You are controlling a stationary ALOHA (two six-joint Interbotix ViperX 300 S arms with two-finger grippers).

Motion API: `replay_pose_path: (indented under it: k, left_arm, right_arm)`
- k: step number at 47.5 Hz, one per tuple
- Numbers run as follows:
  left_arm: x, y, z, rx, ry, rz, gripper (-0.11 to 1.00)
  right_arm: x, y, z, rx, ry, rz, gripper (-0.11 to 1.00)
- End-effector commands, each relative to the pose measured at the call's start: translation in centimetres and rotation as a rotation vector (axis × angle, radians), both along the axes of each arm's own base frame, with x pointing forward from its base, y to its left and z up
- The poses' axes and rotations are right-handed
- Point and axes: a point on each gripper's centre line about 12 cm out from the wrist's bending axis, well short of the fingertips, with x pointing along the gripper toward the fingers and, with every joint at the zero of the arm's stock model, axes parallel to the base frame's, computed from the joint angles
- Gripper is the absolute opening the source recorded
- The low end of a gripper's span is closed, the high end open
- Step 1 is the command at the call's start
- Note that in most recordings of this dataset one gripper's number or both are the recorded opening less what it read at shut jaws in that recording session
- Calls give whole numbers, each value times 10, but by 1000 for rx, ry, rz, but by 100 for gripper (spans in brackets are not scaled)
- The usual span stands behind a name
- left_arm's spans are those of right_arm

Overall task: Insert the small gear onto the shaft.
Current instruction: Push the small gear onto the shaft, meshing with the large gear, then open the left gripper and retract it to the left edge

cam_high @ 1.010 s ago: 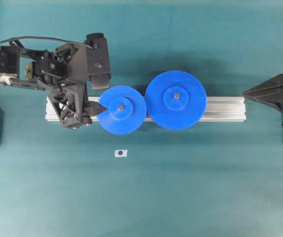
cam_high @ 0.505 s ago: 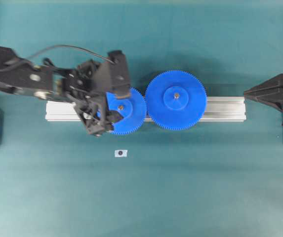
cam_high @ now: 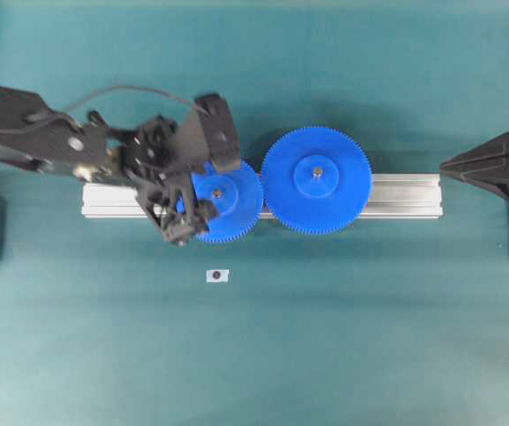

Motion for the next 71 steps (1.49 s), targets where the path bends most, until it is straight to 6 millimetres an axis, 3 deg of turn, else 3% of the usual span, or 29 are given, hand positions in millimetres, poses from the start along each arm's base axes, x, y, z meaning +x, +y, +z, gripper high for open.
replay_pose_path:
  k: [1, 8, 14, 32, 41, 51, 62, 71]
  left_arm:
    - [0, 5, 32, 12, -85, 10, 86]
    - [-2, 5, 34, 14, -94, 11, 86]
    - [-1, 5, 19, 3, -77, 18, 86]
    - [34, 4, -22, -40, -117, 54, 86]
    - [39, 5, -4, -16, -144, 31, 86]
    - [27, 4, 25, 16, -134, 0, 86]
    - [0, 2, 76, 29, -210, 1, 86]
    - [-33, -2, 110, 39, -306, 0, 86]
  right_arm:
    - [2, -1, 3, 9, -9, -7, 3]
    - [1, -1, 3, 9, -9, -7, 3]
    - [1, -1, 1, 8, -9, -8, 3]
    - [1, -1, 0, 9, -8, -9, 3]
    - [1, -1, 1, 8, -11, -8, 3]
    - [1, -1, 1, 8, -9, -9, 3]
    - [0, -2, 1, 8, -11, -17, 3]
    - [0, -3, 1, 8, -11, -24, 3]
